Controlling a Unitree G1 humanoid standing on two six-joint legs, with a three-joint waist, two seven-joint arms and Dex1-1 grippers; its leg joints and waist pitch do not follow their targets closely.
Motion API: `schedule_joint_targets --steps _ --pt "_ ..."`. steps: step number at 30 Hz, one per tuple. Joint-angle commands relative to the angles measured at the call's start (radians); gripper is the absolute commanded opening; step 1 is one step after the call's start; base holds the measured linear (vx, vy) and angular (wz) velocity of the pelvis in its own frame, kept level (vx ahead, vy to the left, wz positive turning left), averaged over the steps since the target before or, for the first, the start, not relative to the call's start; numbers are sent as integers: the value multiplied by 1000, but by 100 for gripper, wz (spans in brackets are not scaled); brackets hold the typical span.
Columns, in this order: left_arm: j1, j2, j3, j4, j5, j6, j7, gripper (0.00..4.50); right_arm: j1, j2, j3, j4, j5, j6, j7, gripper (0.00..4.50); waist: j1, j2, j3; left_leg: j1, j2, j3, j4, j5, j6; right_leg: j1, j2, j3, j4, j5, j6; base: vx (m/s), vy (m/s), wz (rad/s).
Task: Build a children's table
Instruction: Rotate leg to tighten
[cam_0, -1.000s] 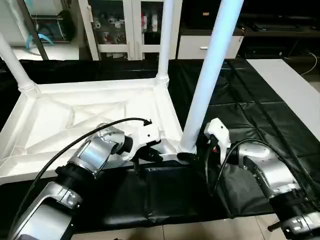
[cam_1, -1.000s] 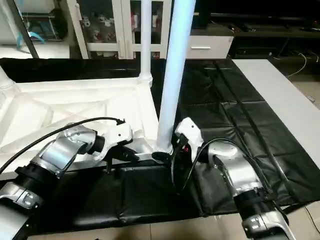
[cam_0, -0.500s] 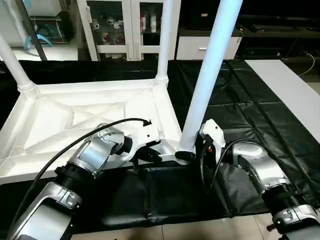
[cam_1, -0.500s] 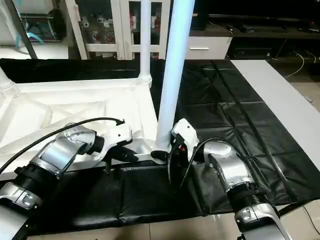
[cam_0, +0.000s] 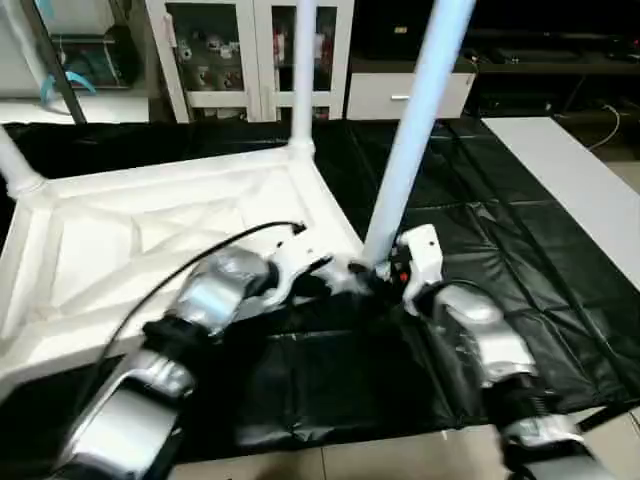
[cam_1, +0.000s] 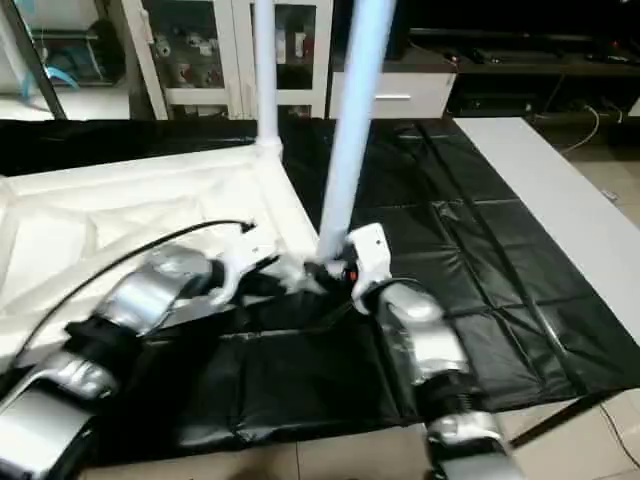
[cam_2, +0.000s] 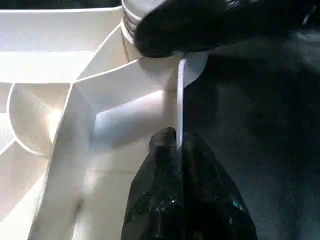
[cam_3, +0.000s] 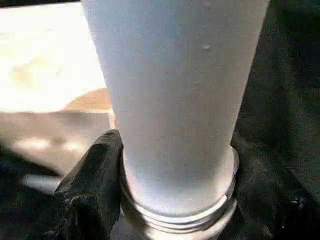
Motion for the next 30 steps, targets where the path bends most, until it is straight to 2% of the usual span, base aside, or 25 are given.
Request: schedule_joint_targets --steps 1,2,3,5,6,7,11,14,15,16,18,19,21,22,23,24,25,28,29,30 --pt "0 -37 4 70 10 3 92 0 -24 54 -18 25 -9 -16 -127 273 -3 18 -56 0 14 -1 -78 -274 -20 37 -33 26 -68 -253 -210 0 0 0" --pt "-7 -44 8 83 12 1 107 0 -30 66 -19 32 -22 -19 -162 273 -3 16 -58 -2 14 -2 -79 -273 -21 42 -34 26 -65 -248 -211 0 0 0" --pt "-25 -62 13 115 19 -10 140 0 -43 99 -24 47 -58 -18 -279 273 -3 13 -61 -1 12 -1 -77 -245 -16 44 -34 26 -63 -220 -214 0 0 0" --pt "-36 -70 15 135 26 -22 166 0 -47 121 -24 49 -92 -23 -374 273 -2 17 -61 0 13 0 -77 -217 -14 45 -34 26 -61 -187 -217 0 0 0" --pt "-44 -76 17 152 31 -33 183 0 -48 141 -17 48 -116 -42 -423 273 0 14 -61 1 12 2 -76 -207 -8 45 -32 26 -60 -168 -216 0 0 0" --pt "-46 -79 22 159 28 -39 189 0 -52 144 -9 46 -130 -62 -433 273 1 16 -62 1 12 2 -77 -206 -6 46 -33 26 -59 -159 -218 0 0 0" --pt "-49 -82 29 177 19 -55 178 0 -80 133 -18 58 -121 -117 -398 272 4 10 -58 0 13 3 -79 -238 18 47 -35 27 -64 -192 -211 0 0 0" --pt "-39 -64 30 167 14 -59 152 0 -43 100 -23 16 -116 -124 -353 272 7 13 -57 0 13 2 -79 -243 21 49 -37 27 -65 -214 -201 0 0 0" --pt "-36 -58 28 164 14 -59 145 0 -31 92 -23 -5 -112 -124 -337 328 8 12 -58 -1 14 3 -78 -232 25 48 -37 28 -64 -200 -202 0 0 0" --pt "-35 -55 27 163 15 -59 140 0 -24 87 -23 -18 -109 -124 -326 342 11 9 -59 -2 14 3 -77 -210 33 51 -38 28 -61 -179 -206 0 0 0" --pt "-33 -51 26 163 16 -60 134 0 -14 80 -22 -37 -106 -124 -314 349 13 9 -60 -5 14 4 -74 -175 44 52 -36 28 -56 -132 -216 0 0 0" --pt "-29 -44 22 159 22 -67 127 0 -4 68 -20 -64 -92 -93 -278 363 15 0 -59 -7 13 4 -73 -162 56 54 -36 27 -53 -125 -215 0 0 0" --pt "-14 -24 16 140 26 -71 98 0 13 34 -17 -119 -70 -50 -223 384 12 0 -56 -7 15 3 -75 -170 64 54 -39 27 -59 -165 -206 0 0 0" --pt "1 -9 9 118 26 -70 70 0 18 3 -7 -150 -56 -3 -162 388 11 0 -55 -7 15 3 -76 -174 63 54 -38 27 -60 -178 -205 0 0 0" --pt "3 -7 7 115 26 -70 64 0 17 -1 -6 -153 -53 2 -154 395 10 -4 -56 -9 16 2 -75 -176 67 57 -39 27 -59 -186 -205 0 0 0" --pt "32 24 -15 68 21 -74 -14 0 11 -55 12 -175 -32 58 -46 406 7 -7 -55 -10 15 3 -76 -180 72 57 -37 26 -61 -196 -206 0 0 0" --pt "38 31 -21 57 19 -77 -33 0 9 -67 18 -177 -30 67 -21 422 8 -1 -55 -10 18 1 -75 -181 75 57 -40 26 -61 -201 -210 0 0 0" --pt "64 58 -39 14 8 -44 -106 0 -1 -110 30 -171 -29 73 56 447 3 2 -57 -9 20 6 -72 -170 69 52 -40 29 -59 -188 -229 0 0 0" --pt "75 70 -51 -5 6 -46 -136 0 -8 -128 35 -158 -25 84 100 447 5 23 -57 -5 20 4 -72 -168 60 49 -40 29 -58 -181 -235 0 0 0" --pt "85 81 -63 -24 0 -34 -173 0 -12 -152 50 -149 -27 75 158 447 2 9 -59 -4 19 7 -69 -163 56 53 -34 28 -53 -127 -258 0 0 0"
